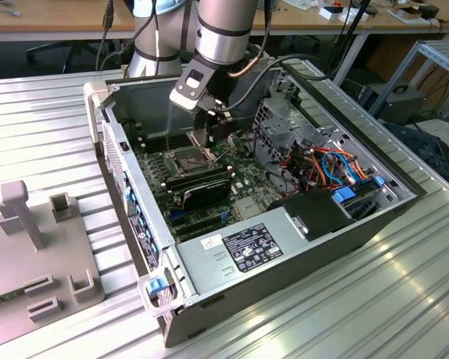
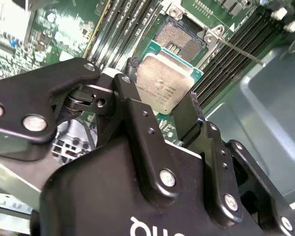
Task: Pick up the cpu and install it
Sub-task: 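Place the cpu into insertion slot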
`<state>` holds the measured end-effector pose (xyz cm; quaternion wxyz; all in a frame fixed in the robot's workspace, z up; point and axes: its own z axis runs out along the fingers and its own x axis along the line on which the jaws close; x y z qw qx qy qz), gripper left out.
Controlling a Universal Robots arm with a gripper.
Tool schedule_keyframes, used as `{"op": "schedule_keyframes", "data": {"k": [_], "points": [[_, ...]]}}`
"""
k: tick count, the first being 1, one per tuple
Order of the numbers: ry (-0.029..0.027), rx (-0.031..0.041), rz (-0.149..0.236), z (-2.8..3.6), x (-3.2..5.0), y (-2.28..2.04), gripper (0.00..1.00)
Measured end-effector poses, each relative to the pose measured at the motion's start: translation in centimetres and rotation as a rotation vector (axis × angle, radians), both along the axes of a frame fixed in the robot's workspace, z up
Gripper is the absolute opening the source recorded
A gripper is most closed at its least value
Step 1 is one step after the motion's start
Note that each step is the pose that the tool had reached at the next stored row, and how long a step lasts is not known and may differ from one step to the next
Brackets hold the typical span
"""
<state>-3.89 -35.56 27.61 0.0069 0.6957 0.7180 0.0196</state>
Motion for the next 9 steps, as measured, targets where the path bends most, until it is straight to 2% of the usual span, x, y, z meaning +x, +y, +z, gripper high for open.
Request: {"op": "schedule_keyframes", "data": {"k": [2,5,8,9], "points": [[0.0001,-0.0001,-0.006,-0.01,0.0,0.0,0.54],[-0.0001,0.0,-0.006,-0.12,0.0,0.22,0.54],[0.0001,-0.0002,-0.006,-0.32,0.0,0.93,0.54],[0.0,0.0001,-0.006,-0.58,0.0,1.19,0.54]]}}
